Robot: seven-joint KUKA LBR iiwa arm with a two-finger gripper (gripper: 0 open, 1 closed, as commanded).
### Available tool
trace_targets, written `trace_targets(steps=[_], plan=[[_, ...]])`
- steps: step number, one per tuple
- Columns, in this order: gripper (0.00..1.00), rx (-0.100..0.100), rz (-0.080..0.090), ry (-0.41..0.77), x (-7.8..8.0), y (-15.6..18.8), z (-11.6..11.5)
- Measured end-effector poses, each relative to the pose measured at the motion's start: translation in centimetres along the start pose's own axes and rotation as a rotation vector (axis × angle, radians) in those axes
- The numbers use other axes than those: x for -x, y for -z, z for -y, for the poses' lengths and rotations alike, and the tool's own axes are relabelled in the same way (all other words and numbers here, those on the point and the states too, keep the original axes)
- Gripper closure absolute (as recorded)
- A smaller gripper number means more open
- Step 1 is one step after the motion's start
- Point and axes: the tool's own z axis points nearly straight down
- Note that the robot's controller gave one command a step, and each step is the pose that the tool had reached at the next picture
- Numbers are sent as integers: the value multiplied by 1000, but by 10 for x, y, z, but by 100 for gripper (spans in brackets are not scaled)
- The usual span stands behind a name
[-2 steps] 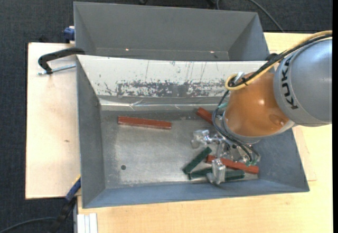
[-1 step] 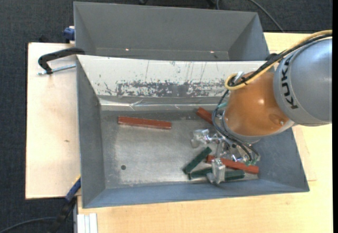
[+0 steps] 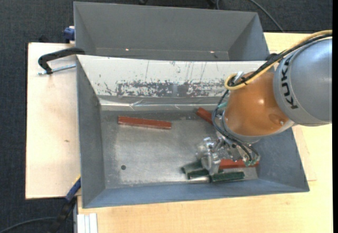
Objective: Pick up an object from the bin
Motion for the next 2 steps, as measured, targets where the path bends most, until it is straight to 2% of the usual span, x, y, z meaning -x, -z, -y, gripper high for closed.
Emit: trace_targets(steps=[1, 2], plan=[[100, -1, 2, 0, 1, 3, 0], [100, -3, 8, -1, 4, 64, 0]])
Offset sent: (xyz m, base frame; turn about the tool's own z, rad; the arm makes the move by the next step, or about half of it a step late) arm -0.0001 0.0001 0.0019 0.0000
